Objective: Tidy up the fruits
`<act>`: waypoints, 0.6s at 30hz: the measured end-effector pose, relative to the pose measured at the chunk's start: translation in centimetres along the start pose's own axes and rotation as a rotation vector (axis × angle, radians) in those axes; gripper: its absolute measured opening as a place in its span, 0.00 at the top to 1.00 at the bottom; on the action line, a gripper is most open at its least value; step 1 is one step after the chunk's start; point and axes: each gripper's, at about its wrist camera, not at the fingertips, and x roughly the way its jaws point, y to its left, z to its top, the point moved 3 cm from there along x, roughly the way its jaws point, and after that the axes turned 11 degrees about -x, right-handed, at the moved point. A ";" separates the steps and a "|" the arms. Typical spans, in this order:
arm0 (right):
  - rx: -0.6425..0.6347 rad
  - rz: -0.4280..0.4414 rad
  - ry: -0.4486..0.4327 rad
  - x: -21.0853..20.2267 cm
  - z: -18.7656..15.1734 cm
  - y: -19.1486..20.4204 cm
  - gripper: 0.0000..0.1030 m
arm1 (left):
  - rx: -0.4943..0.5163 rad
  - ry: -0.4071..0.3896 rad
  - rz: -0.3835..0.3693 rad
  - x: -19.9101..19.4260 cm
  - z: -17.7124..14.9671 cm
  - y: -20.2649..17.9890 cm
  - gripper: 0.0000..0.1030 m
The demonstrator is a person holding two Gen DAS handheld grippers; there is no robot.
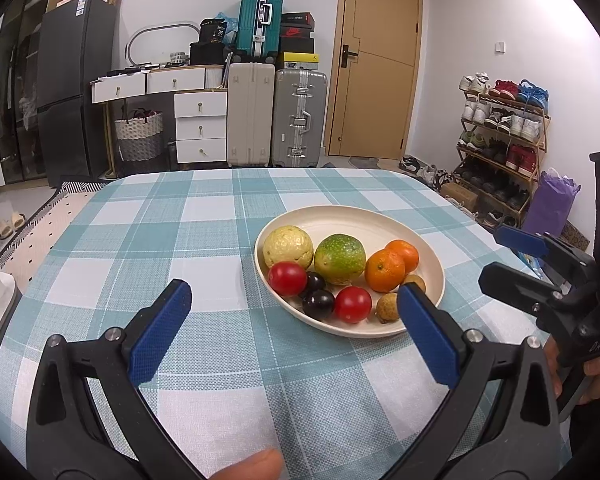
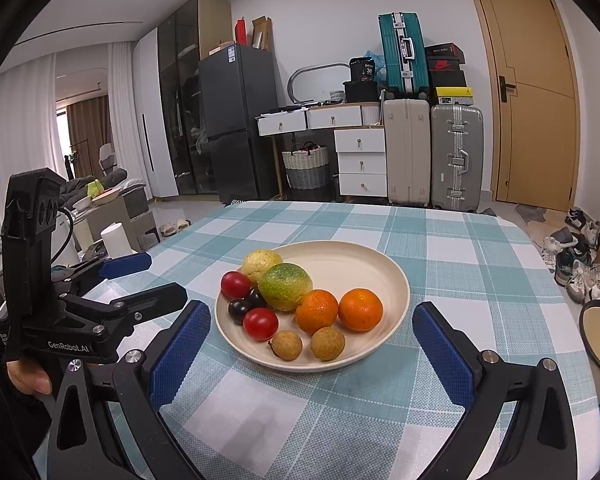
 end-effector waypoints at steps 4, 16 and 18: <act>0.001 -0.001 0.002 0.0 0.0 0.0 0.00 | 0.001 0.001 -0.001 0.0 0.0 0.0 0.00; 0.002 -0.001 0.004 0.1 -0.1 0.0 0.00 | 0.001 0.001 -0.001 0.0 0.0 0.0 0.00; 0.002 -0.001 0.004 0.1 -0.1 0.0 0.00 | 0.001 0.002 -0.001 0.0 0.0 0.0 0.00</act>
